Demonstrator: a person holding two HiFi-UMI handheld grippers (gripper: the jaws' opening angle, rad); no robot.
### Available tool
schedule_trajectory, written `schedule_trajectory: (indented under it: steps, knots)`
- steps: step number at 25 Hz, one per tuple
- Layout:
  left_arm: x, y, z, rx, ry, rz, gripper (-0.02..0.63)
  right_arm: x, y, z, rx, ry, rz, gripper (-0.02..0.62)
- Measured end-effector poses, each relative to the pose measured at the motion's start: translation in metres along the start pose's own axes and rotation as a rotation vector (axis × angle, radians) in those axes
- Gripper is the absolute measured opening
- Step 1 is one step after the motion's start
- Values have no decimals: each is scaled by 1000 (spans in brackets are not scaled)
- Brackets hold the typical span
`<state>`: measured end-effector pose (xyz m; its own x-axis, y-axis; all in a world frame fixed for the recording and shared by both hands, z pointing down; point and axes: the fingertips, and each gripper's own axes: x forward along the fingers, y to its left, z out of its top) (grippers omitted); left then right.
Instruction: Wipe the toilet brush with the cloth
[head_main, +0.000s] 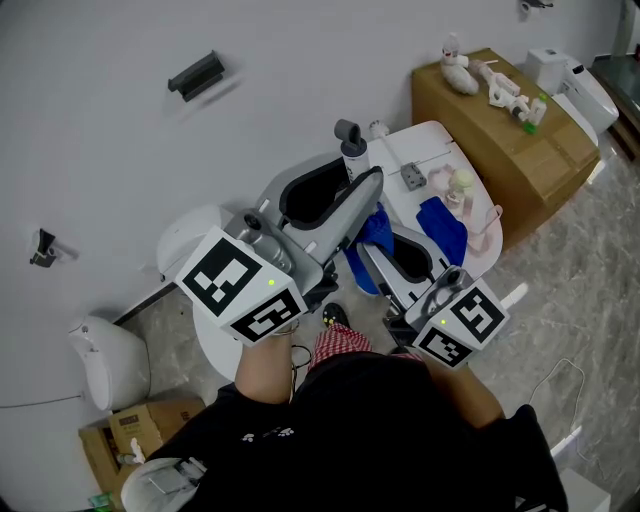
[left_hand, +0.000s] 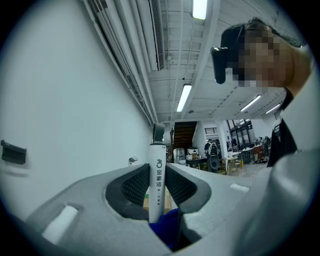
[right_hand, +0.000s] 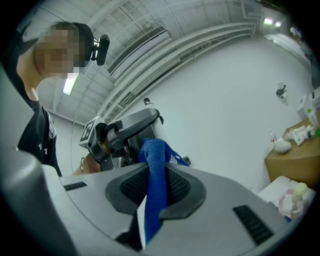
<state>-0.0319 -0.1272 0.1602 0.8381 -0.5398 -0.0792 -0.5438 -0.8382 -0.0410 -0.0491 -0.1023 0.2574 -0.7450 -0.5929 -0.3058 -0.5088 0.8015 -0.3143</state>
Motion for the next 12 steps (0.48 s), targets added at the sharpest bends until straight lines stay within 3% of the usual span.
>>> schedule_trajectory:
  steps: [12]
  knots:
    - [1, -1, 3, 0, -4, -2, 101, -2, -5, -5, 1, 14, -20, 64]
